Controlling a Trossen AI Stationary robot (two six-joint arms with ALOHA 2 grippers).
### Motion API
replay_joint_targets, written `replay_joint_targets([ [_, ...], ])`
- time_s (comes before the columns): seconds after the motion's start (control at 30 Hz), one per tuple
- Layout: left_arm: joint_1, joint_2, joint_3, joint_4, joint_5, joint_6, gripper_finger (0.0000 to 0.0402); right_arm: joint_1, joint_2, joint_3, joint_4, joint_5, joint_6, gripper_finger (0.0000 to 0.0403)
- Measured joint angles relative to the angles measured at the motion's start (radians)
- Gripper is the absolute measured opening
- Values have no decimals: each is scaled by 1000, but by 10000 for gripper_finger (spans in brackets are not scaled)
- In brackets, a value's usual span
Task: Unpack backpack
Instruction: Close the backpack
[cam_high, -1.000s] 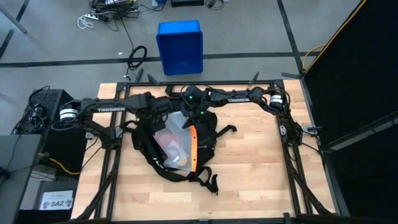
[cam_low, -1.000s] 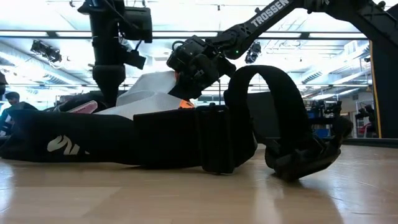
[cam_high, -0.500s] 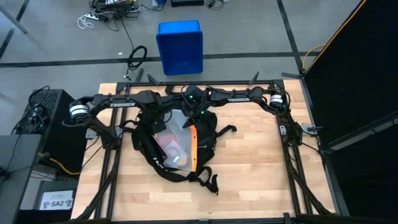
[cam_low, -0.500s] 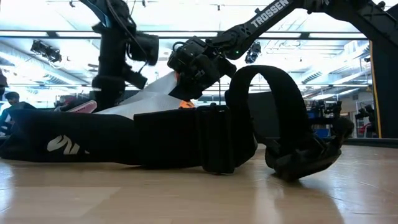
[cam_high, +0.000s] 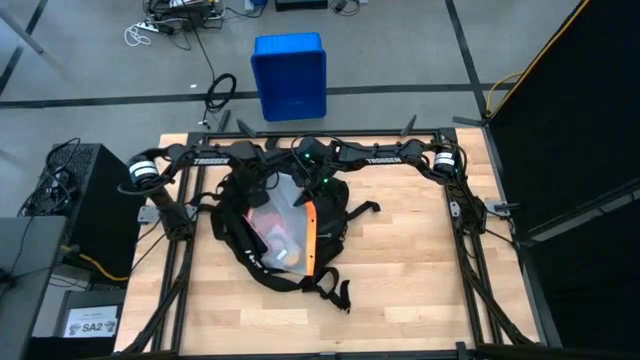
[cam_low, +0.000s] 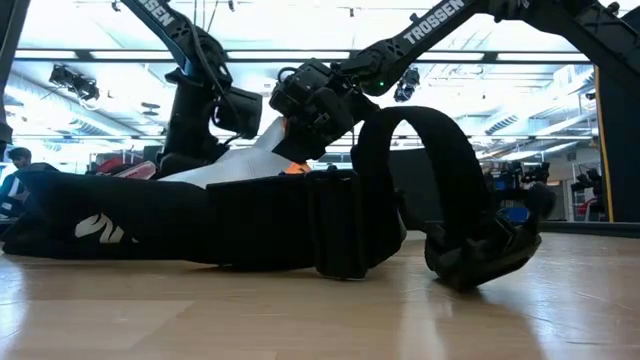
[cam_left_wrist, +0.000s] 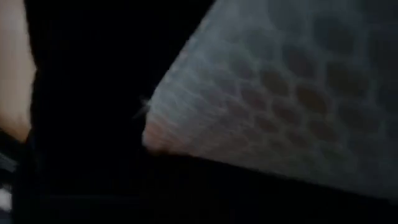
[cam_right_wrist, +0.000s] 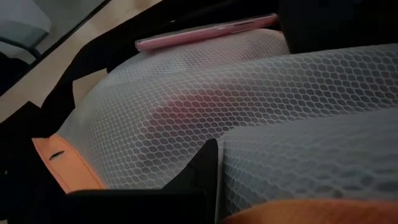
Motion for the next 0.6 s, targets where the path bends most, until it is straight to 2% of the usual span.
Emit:
replay_joint_targets([
  [0.13, 4, -35, 27, -4, 22, -12, 4, 3, 0, 0, 2, -4, 2, 0],
  [0.43, 3, -222, 177, 13, -42, -60, 0, 54, -9, 0, 55, 0, 7, 0],
  [0.6, -17, -253, 207, 44, -40, -86, 0, 96, -38, -2, 156, 4, 17, 0],
])
